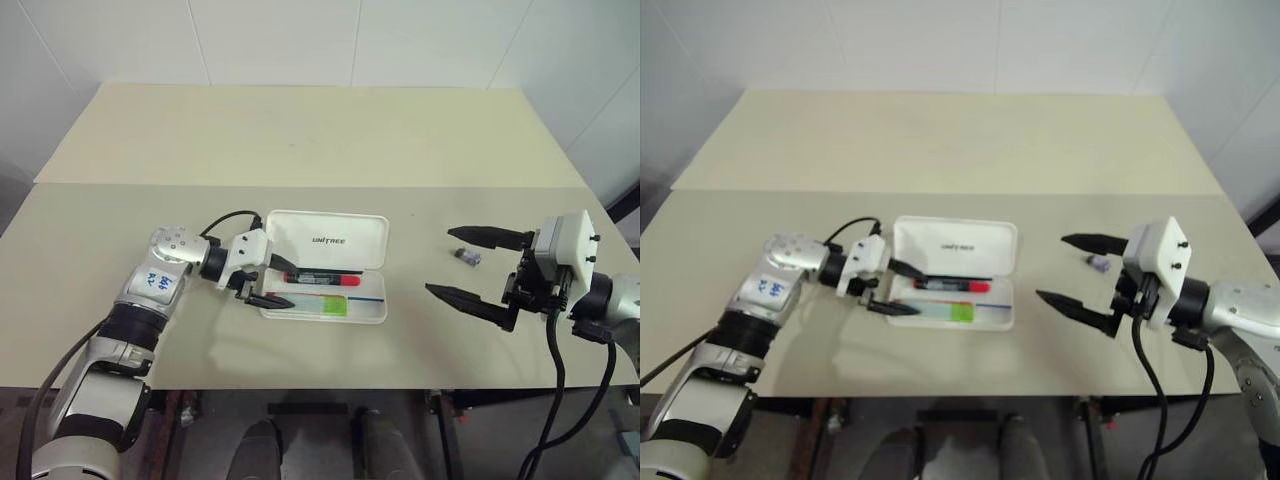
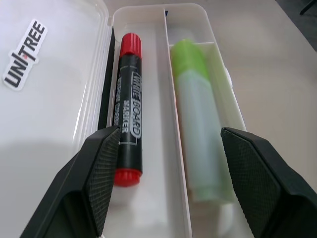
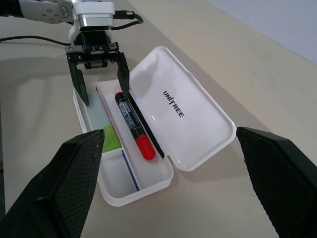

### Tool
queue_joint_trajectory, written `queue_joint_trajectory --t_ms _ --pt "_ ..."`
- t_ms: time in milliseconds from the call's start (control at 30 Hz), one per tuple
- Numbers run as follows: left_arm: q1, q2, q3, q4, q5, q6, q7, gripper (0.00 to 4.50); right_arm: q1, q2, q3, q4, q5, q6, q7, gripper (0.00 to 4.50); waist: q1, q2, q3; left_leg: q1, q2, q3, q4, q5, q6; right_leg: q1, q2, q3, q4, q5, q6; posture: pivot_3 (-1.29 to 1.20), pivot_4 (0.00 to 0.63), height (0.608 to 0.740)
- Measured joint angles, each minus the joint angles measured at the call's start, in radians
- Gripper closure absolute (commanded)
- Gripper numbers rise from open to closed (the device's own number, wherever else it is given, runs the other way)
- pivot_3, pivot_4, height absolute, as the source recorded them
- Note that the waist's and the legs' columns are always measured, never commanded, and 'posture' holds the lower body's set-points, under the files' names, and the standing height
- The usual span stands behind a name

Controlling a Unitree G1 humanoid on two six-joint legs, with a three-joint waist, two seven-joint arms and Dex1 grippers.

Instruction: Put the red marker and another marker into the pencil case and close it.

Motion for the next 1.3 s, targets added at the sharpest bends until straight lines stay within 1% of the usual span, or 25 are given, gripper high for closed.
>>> queue_joint_trajectory --t_ms 367,600,733,933,1067,1200,1300 --pt "0.006 -0.015 0.036 -0.023 -0.019 0.061 0.015 1.12 -0.004 0.012 0.009 0.001 -0.002 0.000 -0.001 0.00 0.000 0.000 0.000 0.000 0.000 0.000 0.000 0.000 0.000 0.000 0.000 0.000 0.000 0.000 0.000 0.00 0.150 0.740" --pt "0.036 -0.011 0.086 -0.148 -0.153 0.165 -0.053 1.12 -0.029 0.015 0.019 0.028 -0.008 -0.002 0.001 0.00 0.000 0.000 0.000 0.000 0.000 0.000 0.000 0.000 0.000 0.000 0.000 0.000 0.000 0.000 0.000 0.00 0.150 0.740" --pt "0.043 0.013 0.121 -0.200 -0.211 0.213 -0.091 1.12 -0.037 0.017 0.036 0.100 -0.045 -0.029 0.015 0.00 -0.001 0.000 0.000 0.000 0.000 0.000 0.000 0.000 0.000 0.000 0.000 0.000 0.000 0.000 0.000 0.00 0.150 0.740" --pt "0.000 0.016 0.163 -0.247 -0.291 0.295 -0.100 1.12 -0.112 0.016 0.090 0.317 -0.156 -0.121 0.060 0.00 -0.002 0.000 0.000 0.000 0.000 0.000 0.001 0.000 0.000 0.000 0.000 0.000 0.000 0.000 0.000 0.00 0.150 0.740" --pt "-0.057 0.024 0.163 -0.253 -0.304 0.300 -0.121 1.12 -0.249 0.017 0.162 0.582 -0.246 -0.222 0.127 0.00 -0.004 0.000 0.000 0.000 0.000 0.000 0.001 0.000 0.000 0.000 0.000 0.000 0.000 0.001 0.001 0.00 0.150 0.740" --pt "-0.074 0.034 0.162 -0.256 -0.308 0.334 -0.128 1.12 -0.345 0.037 0.219 0.802 -0.317 -0.305 0.194 0.00 -0.009 0.001 0.001 0.000 0.000 0.000 -0.001 0.000 0.000 -0.001 0.000 0.000 0.001 0.000 0.001 0.00 0.150 0.740" --pt "-0.084 0.046 0.163 -0.265 -0.310 0.367 -0.126 0.59 -0.412 0.049 0.254 0.949 -0.357 -0.360 0.243 0.00 -0.013 0.002 0.001 0.000 0.000 0.000 -0.001 0.000 0.000 -0.001 0.000 0.000 0.000 0.000 0.001 0.00 0.150 0.740"
